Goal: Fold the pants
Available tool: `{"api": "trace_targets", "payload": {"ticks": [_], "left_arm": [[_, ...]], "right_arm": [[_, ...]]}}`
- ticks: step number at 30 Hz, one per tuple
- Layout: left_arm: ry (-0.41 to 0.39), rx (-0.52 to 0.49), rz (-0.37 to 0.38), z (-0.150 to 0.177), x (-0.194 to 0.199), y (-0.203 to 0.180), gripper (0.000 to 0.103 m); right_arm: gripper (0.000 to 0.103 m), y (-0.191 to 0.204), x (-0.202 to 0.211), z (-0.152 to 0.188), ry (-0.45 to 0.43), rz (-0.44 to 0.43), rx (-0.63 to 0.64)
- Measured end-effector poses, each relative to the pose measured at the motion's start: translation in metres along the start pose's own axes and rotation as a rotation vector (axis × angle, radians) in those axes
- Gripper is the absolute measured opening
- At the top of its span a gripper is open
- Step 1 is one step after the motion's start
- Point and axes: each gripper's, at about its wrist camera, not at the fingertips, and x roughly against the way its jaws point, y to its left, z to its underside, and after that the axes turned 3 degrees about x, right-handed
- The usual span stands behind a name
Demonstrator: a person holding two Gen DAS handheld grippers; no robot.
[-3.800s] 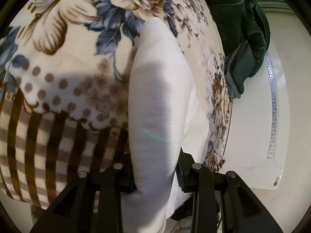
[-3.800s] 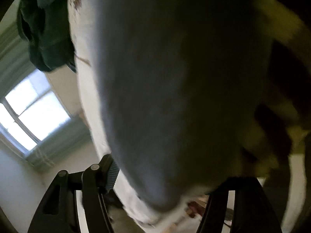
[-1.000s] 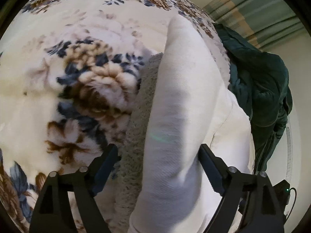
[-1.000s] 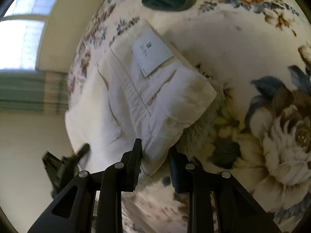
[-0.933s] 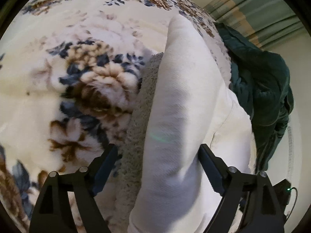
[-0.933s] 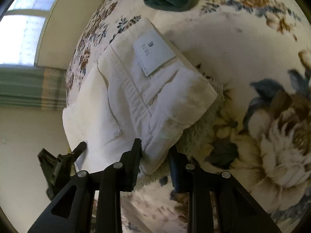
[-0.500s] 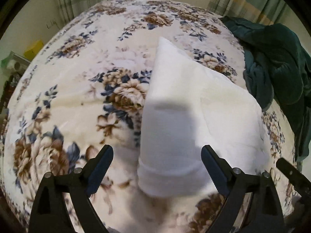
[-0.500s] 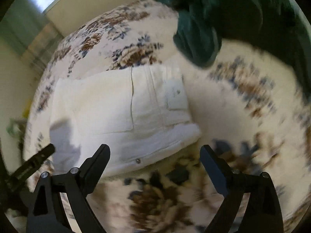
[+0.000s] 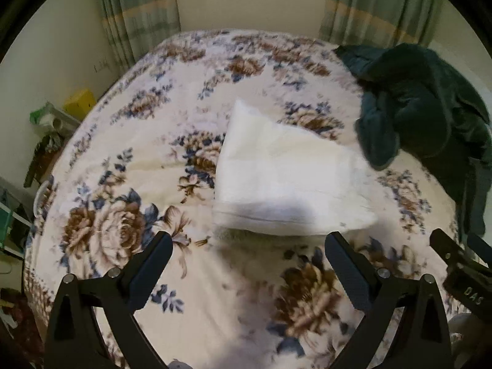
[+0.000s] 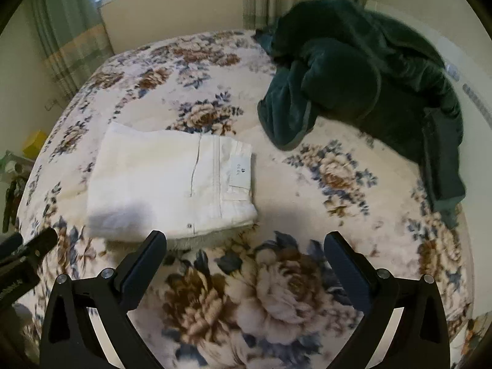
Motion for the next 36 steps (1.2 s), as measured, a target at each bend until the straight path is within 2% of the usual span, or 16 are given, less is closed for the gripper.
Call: {"api": "trace_targets", "payload": {"ticks": [1, 6, 12, 19, 23, 28, 36], "left_arm": [[-0.015, -0.005, -0.005, 0.003, 0.016, -0.003, 0.101], [-0.099, -0.03, -0.022, 0.019, 0.107, -0.019, 0.101], [-0.169, -0.011, -0.021, 0.044, 0.217, -0.03, 0.101], [-0.224, 0.012, -0.026, 0.075, 0.317, -0.028, 0.101], [-0.248, 0.011, -0.027, 0.088, 0.357, -0.022, 0.101], [-0.275, 0.01, -0.031, 0.099, 0.393, -0.011, 0.101], [-0.316, 0.012, -0.02, 0.105, 0.42, -0.004, 0.102]], "right_arm": [[0.103, -0.004, 0.014, 0.002, -0.01, -0.001, 0.007], [0.103, -0.027, 0.098, 0.017, -0.069, -0.019, 0.032], [0.103, -0.052, 0.231, 0.042, -0.18, -0.032, 0.068], [0.103, -0.069, 0.378, 0.072, -0.288, -0.058, 0.101], [0.103, -0.071, 0.444, 0.088, -0.331, -0.06, 0.123], [0.103, -0.072, 0.503, 0.102, -0.355, -0.085, 0.122], [0.103, -0.066, 0.545, 0.121, -0.362, -0.114, 0.122]]}}
